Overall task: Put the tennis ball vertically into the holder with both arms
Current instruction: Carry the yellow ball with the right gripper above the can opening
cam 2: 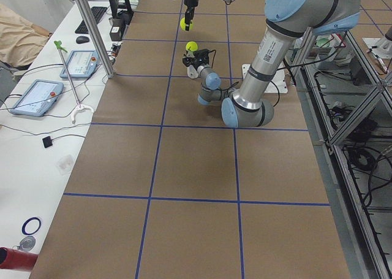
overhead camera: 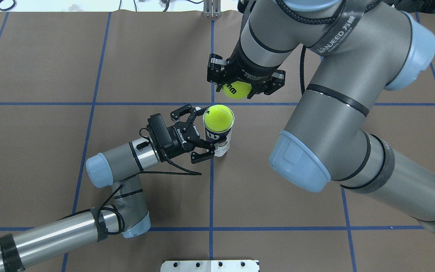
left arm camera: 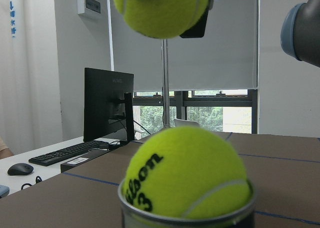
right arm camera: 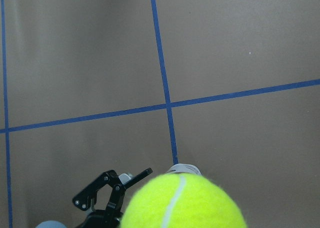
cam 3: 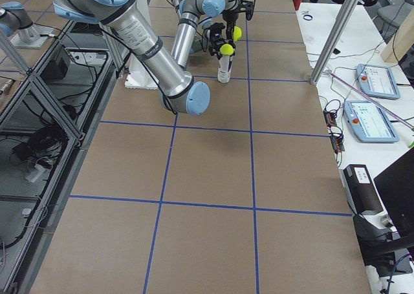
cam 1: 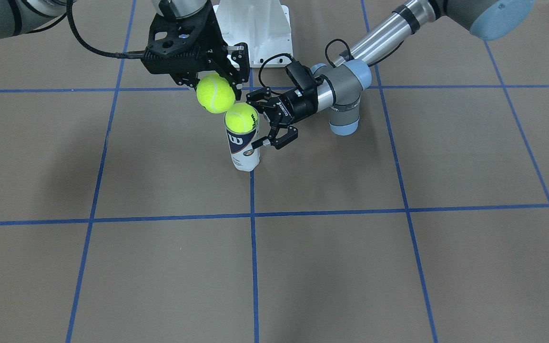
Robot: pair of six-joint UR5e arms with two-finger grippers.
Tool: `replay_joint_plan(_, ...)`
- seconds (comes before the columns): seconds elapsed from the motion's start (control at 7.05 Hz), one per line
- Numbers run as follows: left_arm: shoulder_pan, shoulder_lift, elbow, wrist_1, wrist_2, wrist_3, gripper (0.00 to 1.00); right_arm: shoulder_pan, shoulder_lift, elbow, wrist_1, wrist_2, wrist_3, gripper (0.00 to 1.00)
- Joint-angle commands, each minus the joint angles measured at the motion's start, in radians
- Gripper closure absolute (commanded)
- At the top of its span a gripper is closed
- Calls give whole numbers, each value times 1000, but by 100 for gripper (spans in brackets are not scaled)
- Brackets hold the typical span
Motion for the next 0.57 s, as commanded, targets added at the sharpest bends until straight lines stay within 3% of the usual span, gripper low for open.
replay_joint_plan(0.0, 0, 0, 0, 0, 0, 0, 2, -30, 5, -5, -5, -31, 0, 100)
replay_joint_plan(0.43, 2, 1, 0, 0, 0, 0, 2, -75, 59, -71, -34, -86, 15, 100)
